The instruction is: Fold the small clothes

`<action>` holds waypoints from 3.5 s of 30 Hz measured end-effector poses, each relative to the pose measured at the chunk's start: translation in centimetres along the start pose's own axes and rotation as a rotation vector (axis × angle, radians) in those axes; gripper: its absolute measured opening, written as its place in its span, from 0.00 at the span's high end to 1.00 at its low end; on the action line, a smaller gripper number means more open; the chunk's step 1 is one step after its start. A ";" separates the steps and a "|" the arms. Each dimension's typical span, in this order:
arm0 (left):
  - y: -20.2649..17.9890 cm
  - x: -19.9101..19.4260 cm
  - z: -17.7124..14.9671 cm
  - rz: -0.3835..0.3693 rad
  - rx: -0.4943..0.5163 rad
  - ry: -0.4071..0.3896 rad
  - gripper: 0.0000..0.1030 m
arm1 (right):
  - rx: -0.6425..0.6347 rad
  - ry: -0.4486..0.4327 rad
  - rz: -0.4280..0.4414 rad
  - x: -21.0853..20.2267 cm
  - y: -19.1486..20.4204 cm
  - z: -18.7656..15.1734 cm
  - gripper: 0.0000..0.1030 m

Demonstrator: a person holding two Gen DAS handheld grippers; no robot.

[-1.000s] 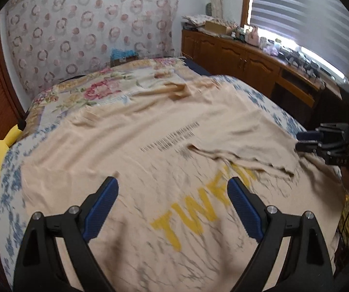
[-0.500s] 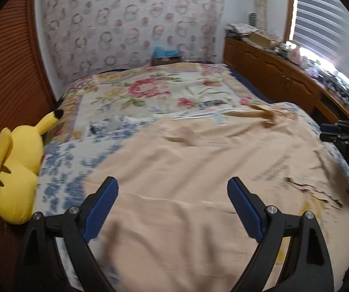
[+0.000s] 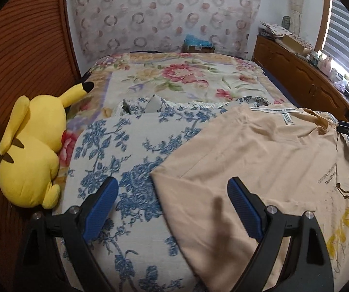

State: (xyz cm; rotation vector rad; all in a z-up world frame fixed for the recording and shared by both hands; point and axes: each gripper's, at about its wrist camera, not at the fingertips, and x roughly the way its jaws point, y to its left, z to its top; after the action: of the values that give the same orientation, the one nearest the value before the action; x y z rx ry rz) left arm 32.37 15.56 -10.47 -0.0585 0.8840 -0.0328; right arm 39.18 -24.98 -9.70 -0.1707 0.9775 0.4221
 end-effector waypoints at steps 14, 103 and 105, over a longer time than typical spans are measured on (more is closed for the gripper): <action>1.1 1.0 -1.0 0.013 0.001 0.028 0.11 | 0.073 0.028 -0.014 -0.4 -1.2 -2.2 0.46; -6.0 -30.2 -22.5 -0.178 0.043 -0.197 1.00 | -0.027 -0.140 0.152 -26.3 11.4 -22.0 0.94; -6.4 -30.5 -22.9 -0.176 0.058 -0.193 1.00 | -0.021 -0.128 0.156 -26.1 11.3 -22.7 0.94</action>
State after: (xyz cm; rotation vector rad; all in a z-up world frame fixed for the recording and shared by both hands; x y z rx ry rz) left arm -4.66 9.94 -1.02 -0.0839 0.6824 -0.2143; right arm 4.32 -29.15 0.02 -0.0860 0.8632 0.5794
